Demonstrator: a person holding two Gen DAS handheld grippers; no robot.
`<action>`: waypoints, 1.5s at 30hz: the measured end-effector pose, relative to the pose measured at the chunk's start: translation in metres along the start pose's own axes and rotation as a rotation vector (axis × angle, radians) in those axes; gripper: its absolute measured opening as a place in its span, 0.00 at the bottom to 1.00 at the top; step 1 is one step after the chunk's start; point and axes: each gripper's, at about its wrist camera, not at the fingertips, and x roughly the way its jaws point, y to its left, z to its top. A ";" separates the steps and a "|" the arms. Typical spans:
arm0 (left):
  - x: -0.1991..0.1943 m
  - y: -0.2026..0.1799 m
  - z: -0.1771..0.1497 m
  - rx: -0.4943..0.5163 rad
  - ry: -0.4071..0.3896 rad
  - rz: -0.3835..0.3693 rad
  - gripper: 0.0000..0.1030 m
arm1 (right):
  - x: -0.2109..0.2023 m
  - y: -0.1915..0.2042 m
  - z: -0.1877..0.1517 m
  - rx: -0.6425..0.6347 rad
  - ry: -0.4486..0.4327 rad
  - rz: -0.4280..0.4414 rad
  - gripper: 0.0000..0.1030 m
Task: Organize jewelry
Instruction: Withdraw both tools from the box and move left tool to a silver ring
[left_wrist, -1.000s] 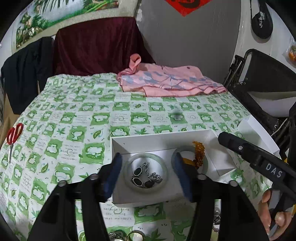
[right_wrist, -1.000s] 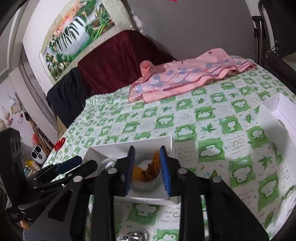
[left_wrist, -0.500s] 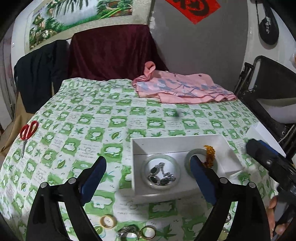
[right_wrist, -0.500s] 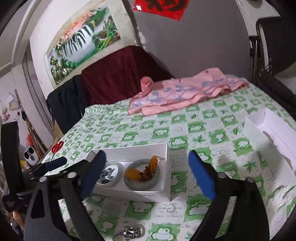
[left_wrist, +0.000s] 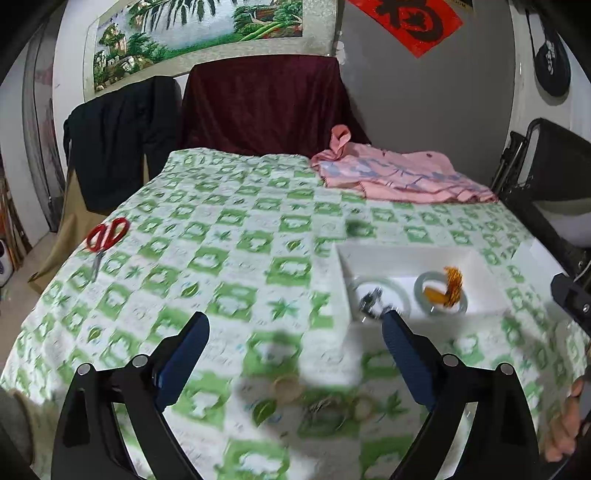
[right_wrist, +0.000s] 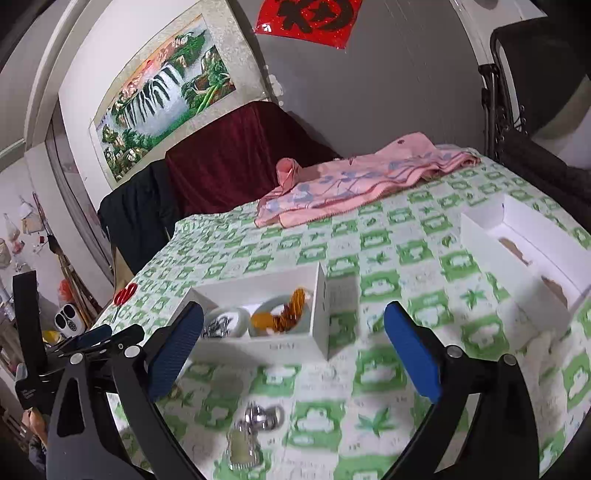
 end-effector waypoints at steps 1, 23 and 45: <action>-0.001 0.000 -0.003 0.006 0.005 0.005 0.92 | -0.002 0.000 -0.003 -0.002 0.004 -0.002 0.91; 0.027 -0.005 -0.037 0.103 0.194 0.048 0.93 | -0.008 0.011 -0.031 -0.053 0.079 -0.010 0.93; 0.004 0.006 -0.045 0.153 0.121 0.075 0.90 | -0.006 0.017 -0.035 -0.082 0.108 0.010 0.93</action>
